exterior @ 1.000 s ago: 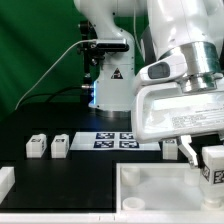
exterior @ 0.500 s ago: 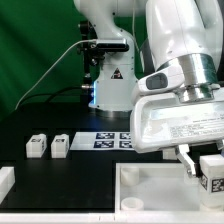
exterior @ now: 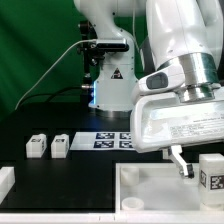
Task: Assemble one leg
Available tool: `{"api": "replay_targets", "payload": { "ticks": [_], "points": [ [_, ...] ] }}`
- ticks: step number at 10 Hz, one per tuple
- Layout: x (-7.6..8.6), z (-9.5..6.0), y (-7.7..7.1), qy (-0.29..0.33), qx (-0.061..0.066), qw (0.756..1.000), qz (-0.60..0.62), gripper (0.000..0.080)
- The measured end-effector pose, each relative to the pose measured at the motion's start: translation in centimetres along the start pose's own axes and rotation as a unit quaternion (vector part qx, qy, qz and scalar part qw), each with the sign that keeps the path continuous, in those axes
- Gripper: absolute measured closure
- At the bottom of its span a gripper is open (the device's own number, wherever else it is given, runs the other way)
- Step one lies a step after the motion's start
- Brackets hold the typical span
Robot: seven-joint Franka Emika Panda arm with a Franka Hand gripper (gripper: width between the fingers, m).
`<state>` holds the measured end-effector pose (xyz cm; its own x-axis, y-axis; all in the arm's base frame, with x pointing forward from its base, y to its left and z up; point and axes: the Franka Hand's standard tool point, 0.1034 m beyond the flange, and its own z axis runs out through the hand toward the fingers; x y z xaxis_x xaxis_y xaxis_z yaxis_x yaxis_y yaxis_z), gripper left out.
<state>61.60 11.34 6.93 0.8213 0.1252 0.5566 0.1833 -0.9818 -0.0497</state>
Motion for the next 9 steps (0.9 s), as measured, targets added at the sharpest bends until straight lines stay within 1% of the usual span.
{"api": "replay_targets", "payload": {
  "ticks": [1,2,3,8,9],
  "points": [
    [-0.01,0.01,0.00,0.000,0.000,1.000,0.000,0.0207],
    [-0.02,0.01,0.00,0.000,0.000,1.000,0.000,0.0159],
    [-0.02,0.01,0.00,0.000,0.000,1.000,0.000,0.0152],
    [-0.09,-0.01,0.07,-0.007,0.001,1.000,0.005,0.0151],
    [0.24,-0.64,0.19,-0.027,0.003,0.999,0.021,0.0151]
  ]
}}
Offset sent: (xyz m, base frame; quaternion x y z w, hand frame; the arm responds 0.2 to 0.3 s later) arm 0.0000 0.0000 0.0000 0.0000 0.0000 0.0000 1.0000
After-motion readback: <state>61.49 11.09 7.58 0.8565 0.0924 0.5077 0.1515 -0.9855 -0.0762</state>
